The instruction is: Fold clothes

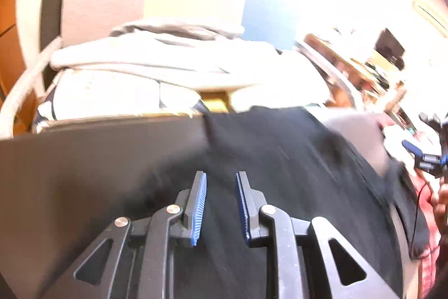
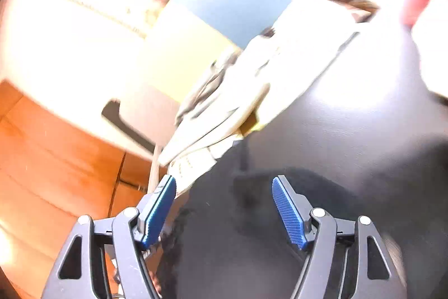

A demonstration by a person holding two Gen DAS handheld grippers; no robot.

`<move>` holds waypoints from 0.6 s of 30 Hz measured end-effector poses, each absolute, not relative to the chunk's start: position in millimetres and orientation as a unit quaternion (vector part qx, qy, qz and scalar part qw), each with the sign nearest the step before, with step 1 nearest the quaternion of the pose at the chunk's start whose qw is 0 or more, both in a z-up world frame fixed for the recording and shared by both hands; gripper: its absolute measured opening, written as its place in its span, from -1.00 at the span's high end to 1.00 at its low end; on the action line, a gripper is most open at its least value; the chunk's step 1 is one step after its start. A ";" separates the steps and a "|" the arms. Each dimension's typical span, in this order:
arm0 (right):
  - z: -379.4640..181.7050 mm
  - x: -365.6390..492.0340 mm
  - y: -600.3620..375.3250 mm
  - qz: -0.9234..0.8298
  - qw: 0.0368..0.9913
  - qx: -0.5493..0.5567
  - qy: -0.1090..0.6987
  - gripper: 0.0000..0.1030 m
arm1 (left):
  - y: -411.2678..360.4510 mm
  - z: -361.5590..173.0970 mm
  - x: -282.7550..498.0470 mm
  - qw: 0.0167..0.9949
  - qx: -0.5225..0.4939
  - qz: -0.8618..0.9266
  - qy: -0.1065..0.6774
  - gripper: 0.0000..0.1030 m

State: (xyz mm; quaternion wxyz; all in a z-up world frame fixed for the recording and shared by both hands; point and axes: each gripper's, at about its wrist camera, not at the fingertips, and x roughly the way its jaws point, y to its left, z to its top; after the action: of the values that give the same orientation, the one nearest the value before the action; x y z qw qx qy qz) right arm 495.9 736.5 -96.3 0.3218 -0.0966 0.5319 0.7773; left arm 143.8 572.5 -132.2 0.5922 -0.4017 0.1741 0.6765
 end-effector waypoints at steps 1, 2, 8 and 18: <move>-93.0 520.3 721.2 0.770 0.341 -0.092 0.532 -0.41 | 558.2 -135.4 157.1 0.600 -0.410 0.664 0.173 0.59; -89.9 547.6 703.4 0.760 0.365 -0.089 0.531 -0.41 | 547.1 -138.3 168.1 0.603 -0.418 0.657 0.174 0.59; -106.9 687.3 615.5 0.670 0.421 0.014 0.611 -0.43 | 490.3 -152.7 228.8 0.604 -0.445 0.634 0.189 0.59; -158.7 711.4 586.1 0.576 0.363 0.129 0.721 -0.71 | 440.5 -149.8 295.1 0.618 -0.437 0.611 0.233 0.59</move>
State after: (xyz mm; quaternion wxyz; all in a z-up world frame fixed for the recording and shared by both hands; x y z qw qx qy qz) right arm 711.4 586.1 -158.7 0.3634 0.1294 0.7211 0.5755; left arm 295.1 440.5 -149.8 0.6176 -0.4371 0.2328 0.6110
